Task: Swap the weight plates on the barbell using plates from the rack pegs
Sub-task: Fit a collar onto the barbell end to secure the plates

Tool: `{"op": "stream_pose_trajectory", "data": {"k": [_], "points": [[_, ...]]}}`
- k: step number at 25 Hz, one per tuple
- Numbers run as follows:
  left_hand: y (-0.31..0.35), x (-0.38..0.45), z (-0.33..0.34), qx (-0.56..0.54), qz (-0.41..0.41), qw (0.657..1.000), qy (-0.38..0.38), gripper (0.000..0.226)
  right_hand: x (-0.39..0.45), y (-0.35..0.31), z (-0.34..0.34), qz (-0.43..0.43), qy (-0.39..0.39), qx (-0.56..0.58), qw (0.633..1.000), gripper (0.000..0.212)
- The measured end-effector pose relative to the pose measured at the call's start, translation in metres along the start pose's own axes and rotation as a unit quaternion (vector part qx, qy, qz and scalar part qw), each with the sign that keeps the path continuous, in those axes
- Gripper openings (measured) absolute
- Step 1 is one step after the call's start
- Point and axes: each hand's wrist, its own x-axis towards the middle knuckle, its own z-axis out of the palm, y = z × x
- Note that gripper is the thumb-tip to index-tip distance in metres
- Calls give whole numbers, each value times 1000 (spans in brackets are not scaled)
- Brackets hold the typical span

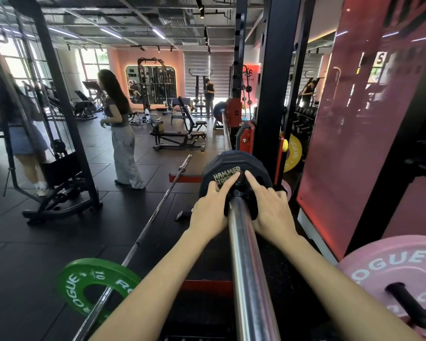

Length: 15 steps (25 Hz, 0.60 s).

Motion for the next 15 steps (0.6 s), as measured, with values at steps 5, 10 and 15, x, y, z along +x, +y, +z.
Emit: {"op": "stream_pose_trajectory", "data": {"k": [5,10,15], "points": [[-1,0,1,9,9,1000,-7,95,2,1,1,-9,30,-20,999,94],[-4,-2,6,20,1,1000,-18,93,-4,0,1,-15,16,-64,998,73],[-8,0,8,17,3,1000,-5,92,0,-11,-1,-23,25,-81,996,70]]}}
